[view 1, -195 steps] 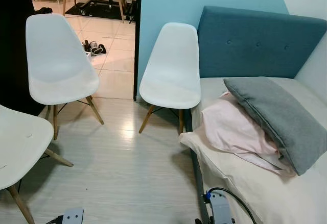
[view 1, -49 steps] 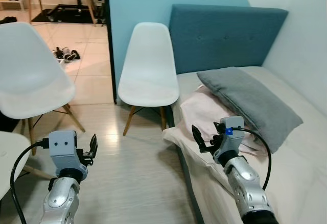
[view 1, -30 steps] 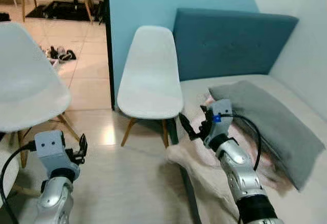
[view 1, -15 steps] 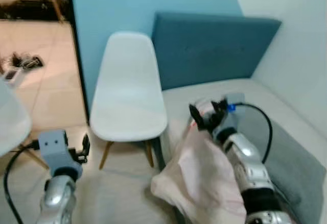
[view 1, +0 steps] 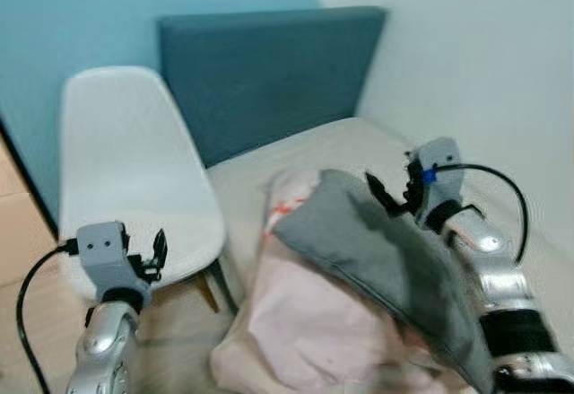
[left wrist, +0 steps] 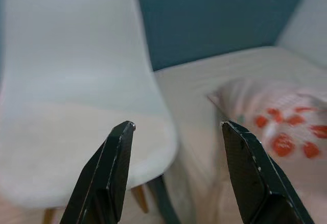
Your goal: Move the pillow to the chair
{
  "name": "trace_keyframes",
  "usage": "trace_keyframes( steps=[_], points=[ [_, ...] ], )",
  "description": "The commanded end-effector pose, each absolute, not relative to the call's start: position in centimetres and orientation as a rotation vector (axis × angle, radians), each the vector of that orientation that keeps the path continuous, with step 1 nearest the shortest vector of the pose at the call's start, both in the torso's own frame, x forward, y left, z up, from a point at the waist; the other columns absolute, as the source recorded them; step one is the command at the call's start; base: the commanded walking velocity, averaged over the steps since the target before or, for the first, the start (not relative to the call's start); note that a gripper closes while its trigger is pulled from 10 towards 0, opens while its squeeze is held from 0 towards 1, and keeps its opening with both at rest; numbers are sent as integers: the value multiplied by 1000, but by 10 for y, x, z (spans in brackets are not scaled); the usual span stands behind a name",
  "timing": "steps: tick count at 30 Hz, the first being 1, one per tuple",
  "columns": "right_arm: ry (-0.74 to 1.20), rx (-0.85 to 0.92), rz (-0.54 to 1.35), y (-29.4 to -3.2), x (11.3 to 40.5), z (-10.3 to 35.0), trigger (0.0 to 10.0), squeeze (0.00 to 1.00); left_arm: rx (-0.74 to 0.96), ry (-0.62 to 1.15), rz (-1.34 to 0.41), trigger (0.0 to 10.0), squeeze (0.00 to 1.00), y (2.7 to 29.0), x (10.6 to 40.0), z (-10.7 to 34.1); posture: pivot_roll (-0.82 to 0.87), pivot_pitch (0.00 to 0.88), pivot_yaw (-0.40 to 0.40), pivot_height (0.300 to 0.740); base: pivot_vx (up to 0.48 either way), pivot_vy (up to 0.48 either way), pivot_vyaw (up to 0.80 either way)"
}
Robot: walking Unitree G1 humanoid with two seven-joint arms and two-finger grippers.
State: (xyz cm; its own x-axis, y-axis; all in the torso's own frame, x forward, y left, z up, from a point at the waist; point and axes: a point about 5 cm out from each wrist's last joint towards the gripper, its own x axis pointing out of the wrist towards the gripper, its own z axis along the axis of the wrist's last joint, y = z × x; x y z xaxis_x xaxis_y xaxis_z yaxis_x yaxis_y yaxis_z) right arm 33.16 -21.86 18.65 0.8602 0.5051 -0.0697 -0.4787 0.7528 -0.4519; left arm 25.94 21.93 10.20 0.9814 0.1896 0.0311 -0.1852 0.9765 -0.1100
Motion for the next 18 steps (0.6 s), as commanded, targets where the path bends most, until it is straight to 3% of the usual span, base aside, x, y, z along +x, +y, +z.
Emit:
trace_keyframes(
  steps=[1,5,6,13,18],
  points=[
    [2,-580,707,-219,319,186,10000,0,-106,-17,178,10000,0,218,260,98,-90,0,-104,740,0,0,-788],
    [84,-691,830,-226,306,186,10000,0,-107,-15,177,10000,0,218,260,98,-90,0,-104,740,0,0,-788],
    [163,-801,899,-232,297,180,10000,0,-106,-15,175,10000,0,218,260,98,-95,0,-102,740,0,0,-788],
    [163,-852,937,-221,296,166,10000,0,-107,-15,173,10000,0,218,261,98,-96,0,-100,740,0,0,-781],
    [109,-900,958,-194,311,149,10000,0,-101,-14,172,10000,0,218,261,99,-94,0,-98,740,0,0,0]
  ],
)
